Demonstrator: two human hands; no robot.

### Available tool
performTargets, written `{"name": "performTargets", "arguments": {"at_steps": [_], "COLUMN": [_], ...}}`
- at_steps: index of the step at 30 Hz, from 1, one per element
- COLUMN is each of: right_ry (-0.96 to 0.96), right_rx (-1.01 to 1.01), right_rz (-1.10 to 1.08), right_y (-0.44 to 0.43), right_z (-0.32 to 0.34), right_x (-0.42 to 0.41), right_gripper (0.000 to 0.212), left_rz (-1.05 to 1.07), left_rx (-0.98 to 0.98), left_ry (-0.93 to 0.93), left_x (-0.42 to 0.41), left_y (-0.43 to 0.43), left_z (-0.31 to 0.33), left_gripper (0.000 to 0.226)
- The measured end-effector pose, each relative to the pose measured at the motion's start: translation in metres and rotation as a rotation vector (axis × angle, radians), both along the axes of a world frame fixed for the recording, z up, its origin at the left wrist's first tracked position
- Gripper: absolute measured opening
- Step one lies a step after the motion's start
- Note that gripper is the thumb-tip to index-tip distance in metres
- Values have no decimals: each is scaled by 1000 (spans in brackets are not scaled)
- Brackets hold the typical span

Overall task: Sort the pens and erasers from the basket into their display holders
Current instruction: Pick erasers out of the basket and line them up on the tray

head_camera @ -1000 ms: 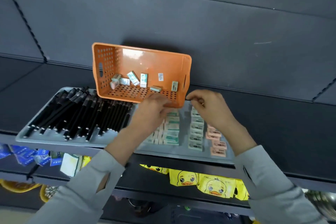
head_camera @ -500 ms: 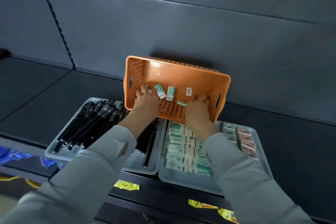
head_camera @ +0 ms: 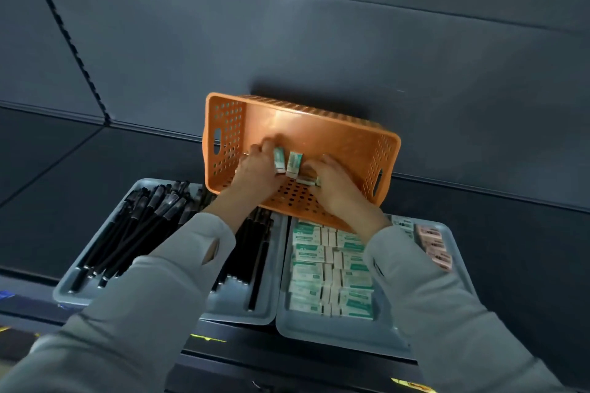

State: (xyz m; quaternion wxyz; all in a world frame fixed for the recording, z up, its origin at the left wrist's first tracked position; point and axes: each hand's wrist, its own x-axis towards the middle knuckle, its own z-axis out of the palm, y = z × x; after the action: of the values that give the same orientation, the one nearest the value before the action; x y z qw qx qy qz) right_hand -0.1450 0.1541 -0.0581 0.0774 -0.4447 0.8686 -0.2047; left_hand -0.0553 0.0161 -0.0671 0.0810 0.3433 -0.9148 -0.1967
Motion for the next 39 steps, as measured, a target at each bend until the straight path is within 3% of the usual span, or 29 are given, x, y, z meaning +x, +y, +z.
{"name": "performTargets", "arguments": {"at_steps": [7,11,18,23,27,31,34,37,39], "right_ry": [143,186,100,62,43,73,118,131,140], "right_rx": [82,145,-63,87,47,47,88,88,93], "right_rz": [-11,-20,-20,20,15,-25,-29,-36,-36], "right_y": [-8,-18,-7,3,6,6,5,4,5], "right_z": [-7,-6,9,5,-4,-6,-6,-9,-10], "right_x": [-5,-7,-17,-15,-18,-17,-18,-20,-21], "right_gripper": [75,66,27,54,33,40,31,20,30], "left_rz": [-17,-50,-79,-75,-98,-195,-278,-290,-255], "left_rx": [-62,-29,-46,-71,-94,-236,-305,-298,-236], "left_ry": [-107,-19,-81,-166,-147,-166,-124,-54,26], "left_x": [-2,-3,5,0,-4,-4,-2,1,2], "left_y": [-4,-12,-16,-13,-5,1,2,-3,-7], "left_z": [4,6,7,-3,-7,-10,-11,-13,-12], "left_gripper": [83,67,57,69,58,51,37,29,24]}}
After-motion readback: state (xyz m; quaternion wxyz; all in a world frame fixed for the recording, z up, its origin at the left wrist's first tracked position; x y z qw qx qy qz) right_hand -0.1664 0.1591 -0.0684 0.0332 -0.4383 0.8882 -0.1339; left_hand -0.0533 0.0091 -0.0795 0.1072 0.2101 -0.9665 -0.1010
